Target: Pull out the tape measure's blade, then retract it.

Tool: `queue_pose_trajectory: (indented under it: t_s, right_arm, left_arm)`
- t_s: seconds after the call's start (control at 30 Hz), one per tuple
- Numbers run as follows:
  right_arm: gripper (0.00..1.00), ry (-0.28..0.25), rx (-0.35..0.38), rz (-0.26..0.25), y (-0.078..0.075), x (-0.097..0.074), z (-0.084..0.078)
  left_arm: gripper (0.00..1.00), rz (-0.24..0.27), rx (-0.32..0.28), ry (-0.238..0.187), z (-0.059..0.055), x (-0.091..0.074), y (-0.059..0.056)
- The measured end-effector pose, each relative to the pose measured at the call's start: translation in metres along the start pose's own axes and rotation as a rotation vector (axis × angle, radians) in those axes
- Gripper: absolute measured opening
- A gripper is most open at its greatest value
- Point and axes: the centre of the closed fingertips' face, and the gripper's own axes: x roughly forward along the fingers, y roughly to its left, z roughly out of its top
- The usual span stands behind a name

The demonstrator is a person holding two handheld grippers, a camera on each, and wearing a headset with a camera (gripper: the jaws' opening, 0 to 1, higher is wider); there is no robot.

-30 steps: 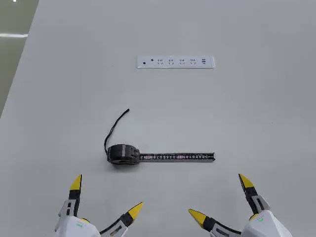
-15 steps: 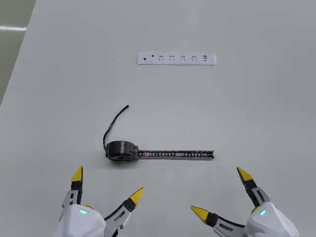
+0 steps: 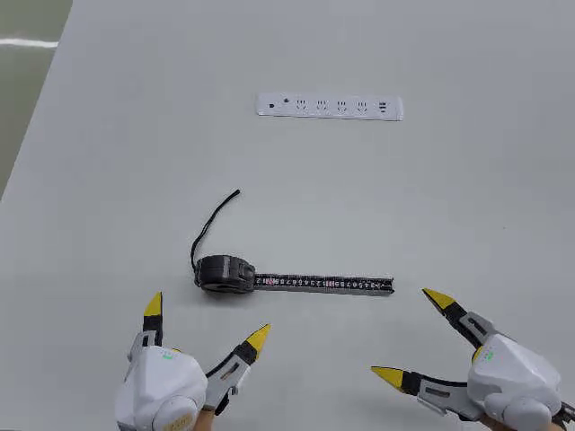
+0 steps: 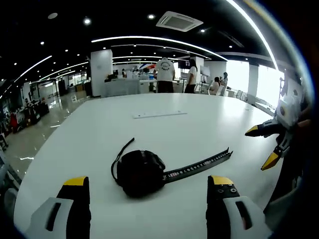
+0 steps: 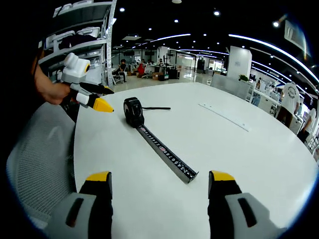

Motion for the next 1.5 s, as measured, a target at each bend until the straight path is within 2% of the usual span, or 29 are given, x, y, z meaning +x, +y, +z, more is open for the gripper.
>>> queue_pose_trajectory:
  t_s: [0.07,0.13,0.23,0.33,0.43,0.47,0.63,0.7,0.8,0.97,1.1,1.2,1.3,1.5]
  right_arm:
    - [0.78,0.005,-0.022,0.031,-0.002,0.002,-0.002]
    - [0.75,0.012,-0.059,0.056,-0.005,0.003,-0.004]
    - [0.71,0.018,-0.083,0.08,-0.011,0.005,-0.007]
    - [0.67,0.019,-0.125,0.125,-0.017,0.006,-0.007]
    - [0.63,0.039,-0.149,0.15,-0.025,0.008,-0.01]
    - [0.6,0.051,-0.168,0.179,-0.025,0.009,-0.012]
    - [0.54,0.083,-0.222,0.22,-0.033,0.017,-0.019]
    - [0.53,0.084,-0.212,0.238,-0.034,0.018,-0.019]
    - [0.48,0.09,-0.236,0.263,-0.037,0.022,-0.021]
    - [0.44,0.108,-0.267,0.301,-0.041,0.029,-0.022]
    - [0.41,0.119,-0.271,0.319,-0.048,0.036,-0.028]
    - [0.37,0.142,-0.291,0.354,-0.048,0.04,-0.034]
    - [0.34,0.157,-0.297,0.368,-0.051,0.043,-0.038]
    - [0.31,0.162,-0.299,0.378,-0.052,0.046,-0.039]
  left_arm:
    - [0.94,0.01,-0.012,-0.003,0.0,0.002,0.001]
    - [0.94,0.01,-0.05,-0.013,0.002,0.004,0.0]
    - [0.94,0.024,-0.039,0.0,0.001,0.007,0.0]
    - [0.93,0.043,-0.068,0.004,0.0,0.011,0.002]
    - [0.92,0.056,-0.071,0.012,-0.001,0.014,0.003]
    - [0.92,0.064,-0.077,0.014,0.0,0.015,0.003]
    - [0.9,0.07,-0.069,0.008,0.006,0.024,0.0]
    - [0.9,0.071,-0.068,0.008,0.008,0.028,-0.001]
    - [0.9,0.077,-0.072,-0.001,0.012,0.033,-0.002]
    - [0.9,0.076,-0.08,0.01,0.009,0.038,-0.004]
    - [0.89,0.088,-0.091,0.033,0.001,0.041,0.001]
    - [0.89,0.103,-0.102,0.038,-0.002,0.044,0.005]
    - [0.88,0.121,-0.131,0.037,-0.002,0.048,0.008]
    - [0.88,0.123,-0.119,0.029,0.001,0.052,0.007]
